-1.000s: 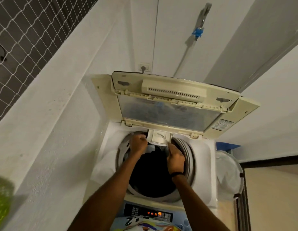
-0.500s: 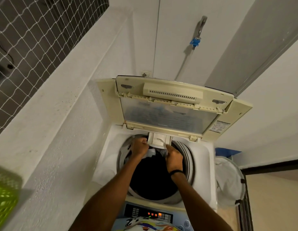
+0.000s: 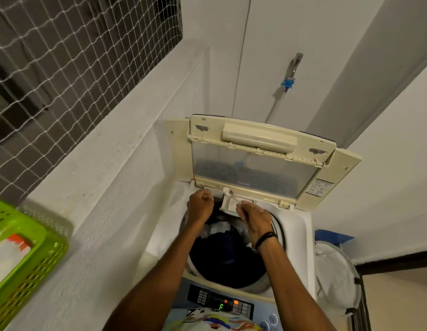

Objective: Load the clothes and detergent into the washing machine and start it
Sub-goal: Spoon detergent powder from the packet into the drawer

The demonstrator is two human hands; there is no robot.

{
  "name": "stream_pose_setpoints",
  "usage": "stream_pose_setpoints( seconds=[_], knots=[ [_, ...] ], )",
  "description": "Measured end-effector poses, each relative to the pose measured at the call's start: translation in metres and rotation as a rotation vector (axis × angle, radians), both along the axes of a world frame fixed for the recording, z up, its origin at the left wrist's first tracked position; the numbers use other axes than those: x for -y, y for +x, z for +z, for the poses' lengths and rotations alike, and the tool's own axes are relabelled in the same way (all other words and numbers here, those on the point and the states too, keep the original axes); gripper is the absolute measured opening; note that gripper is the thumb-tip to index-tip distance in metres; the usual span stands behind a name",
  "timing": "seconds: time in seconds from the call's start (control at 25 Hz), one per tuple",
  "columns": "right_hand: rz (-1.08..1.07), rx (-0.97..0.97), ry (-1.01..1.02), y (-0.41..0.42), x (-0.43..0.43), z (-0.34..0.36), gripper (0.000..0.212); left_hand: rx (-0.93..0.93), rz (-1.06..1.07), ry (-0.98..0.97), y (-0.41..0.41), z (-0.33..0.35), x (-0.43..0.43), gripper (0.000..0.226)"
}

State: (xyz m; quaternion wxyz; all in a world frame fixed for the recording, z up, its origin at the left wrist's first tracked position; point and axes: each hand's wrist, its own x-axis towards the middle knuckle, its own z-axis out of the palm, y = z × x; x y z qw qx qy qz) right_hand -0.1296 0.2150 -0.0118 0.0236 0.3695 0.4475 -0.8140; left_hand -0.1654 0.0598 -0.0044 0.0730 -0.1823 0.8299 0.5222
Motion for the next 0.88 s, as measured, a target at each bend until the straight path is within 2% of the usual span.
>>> stream_pose_setpoints(
  seconds=[0.24, 0.32, 0.52, 0.72, 0.8, 0.88],
  knots=[
    [0.130, -0.185, -0.244, 0.010, 0.047, 0.083, 0.008, -0.232, 0.147, 0.173, 0.039, 0.083, 0.062, 0.020],
    [0.234, -0.232, -0.275, 0.017, 0.066, 0.113, 0.009, -0.325, 0.168, 0.242, 0.063, 0.113, 0.087, 0.020],
    [0.589, -0.265, -0.285, 0.034, 0.131, 0.176, 0.014, -0.635, 0.347, 0.249, 0.133, 0.190, 0.152, 0.018],
    [0.989, -0.364, -0.157, 0.053, 0.226, 0.215, 0.018, -0.738, 0.591, -0.217, 0.207, 0.223, 0.244, 0.025],
    [1.110, -0.452, -0.064, 0.058, 0.263, 0.223, 0.020, -0.605, 0.643, -0.469, 0.230, 0.224, 0.275, 0.028],
    [1.219, -0.563, 0.103, 0.061, 0.295, 0.227, 0.018, -0.373, 0.651, -0.699, 0.243, 0.218, 0.300, 0.026]
  ],
)
